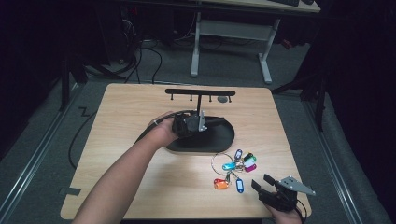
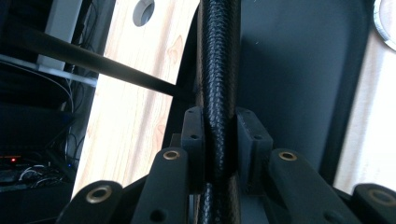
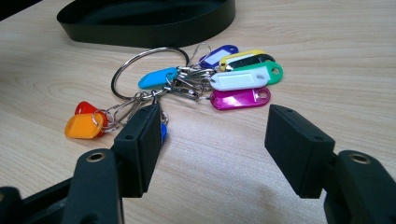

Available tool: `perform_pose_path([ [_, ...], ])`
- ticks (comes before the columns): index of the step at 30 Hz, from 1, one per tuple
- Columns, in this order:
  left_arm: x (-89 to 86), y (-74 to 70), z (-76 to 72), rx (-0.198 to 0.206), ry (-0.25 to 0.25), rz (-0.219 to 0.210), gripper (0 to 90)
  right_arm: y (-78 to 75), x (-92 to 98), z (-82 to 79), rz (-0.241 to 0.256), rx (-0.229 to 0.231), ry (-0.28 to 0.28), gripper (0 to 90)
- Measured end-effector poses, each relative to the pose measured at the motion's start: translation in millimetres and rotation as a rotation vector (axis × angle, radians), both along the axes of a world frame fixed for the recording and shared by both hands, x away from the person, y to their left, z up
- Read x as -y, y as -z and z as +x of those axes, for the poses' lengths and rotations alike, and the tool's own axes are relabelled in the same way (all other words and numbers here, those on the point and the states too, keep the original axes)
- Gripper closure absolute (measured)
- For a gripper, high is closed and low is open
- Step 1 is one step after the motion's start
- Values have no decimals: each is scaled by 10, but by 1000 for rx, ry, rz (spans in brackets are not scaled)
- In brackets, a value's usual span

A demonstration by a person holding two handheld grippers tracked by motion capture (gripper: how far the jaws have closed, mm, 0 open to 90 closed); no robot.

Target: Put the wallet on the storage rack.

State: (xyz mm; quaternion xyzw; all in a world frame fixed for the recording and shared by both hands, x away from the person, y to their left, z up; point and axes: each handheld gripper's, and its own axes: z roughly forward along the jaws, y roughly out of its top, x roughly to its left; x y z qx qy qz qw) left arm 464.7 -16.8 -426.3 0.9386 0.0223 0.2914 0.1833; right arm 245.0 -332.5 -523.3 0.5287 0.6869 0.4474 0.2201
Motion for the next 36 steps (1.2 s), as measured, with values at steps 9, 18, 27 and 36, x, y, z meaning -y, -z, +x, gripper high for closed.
perform_pose_path([
  [9,23,121,103,17,8,25,757,12,-14,14,1,-4,-10,367],
  [18,42,184,74,53,30,63,753,17,-19,19,1,-8,-13,368],
  [27,41,276,34,46,38,114,748,21,-32,25,-2,-14,-17,368],
  [36,75,338,-20,2,32,130,714,24,-42,33,-6,-17,-17,368],
])
